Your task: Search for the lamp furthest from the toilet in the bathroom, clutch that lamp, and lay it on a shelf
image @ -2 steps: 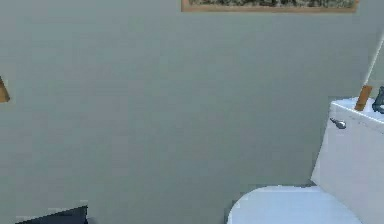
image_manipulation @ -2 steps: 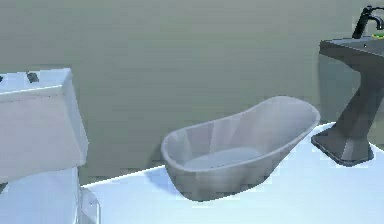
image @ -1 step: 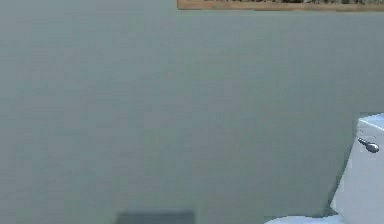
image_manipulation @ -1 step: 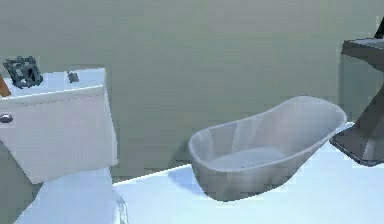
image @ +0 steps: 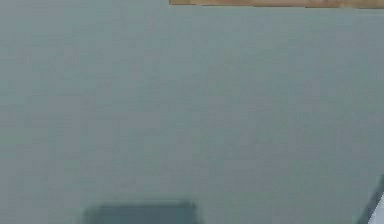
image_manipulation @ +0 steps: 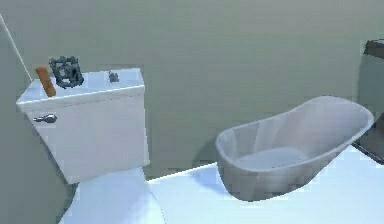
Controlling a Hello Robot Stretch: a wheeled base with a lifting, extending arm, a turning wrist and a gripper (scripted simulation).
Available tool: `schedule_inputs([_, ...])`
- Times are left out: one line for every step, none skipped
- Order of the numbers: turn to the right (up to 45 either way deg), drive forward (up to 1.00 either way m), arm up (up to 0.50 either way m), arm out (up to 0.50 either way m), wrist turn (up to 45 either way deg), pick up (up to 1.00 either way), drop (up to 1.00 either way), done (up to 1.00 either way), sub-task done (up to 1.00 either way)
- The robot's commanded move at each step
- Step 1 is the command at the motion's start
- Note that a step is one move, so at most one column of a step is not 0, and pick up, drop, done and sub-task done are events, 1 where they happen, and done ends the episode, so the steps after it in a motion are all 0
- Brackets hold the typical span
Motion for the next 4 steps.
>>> schedule_inputs([45.0,0.00,0.00,0.00,0.0,0.00,0.00,0.00,0.00])
schedule_inputs([45.0,0.00,0.00,0.00,0.0,0.00,0.00,0.00,0.00])
schedule_inputs([45.0,0.00,0.00,0.00,0.0,0.00,0.00,0.00,0.00])
schedule_inputs([18.0,0.00,0.00,0.00,0.0,0.00,0.00,0.00,0.00])
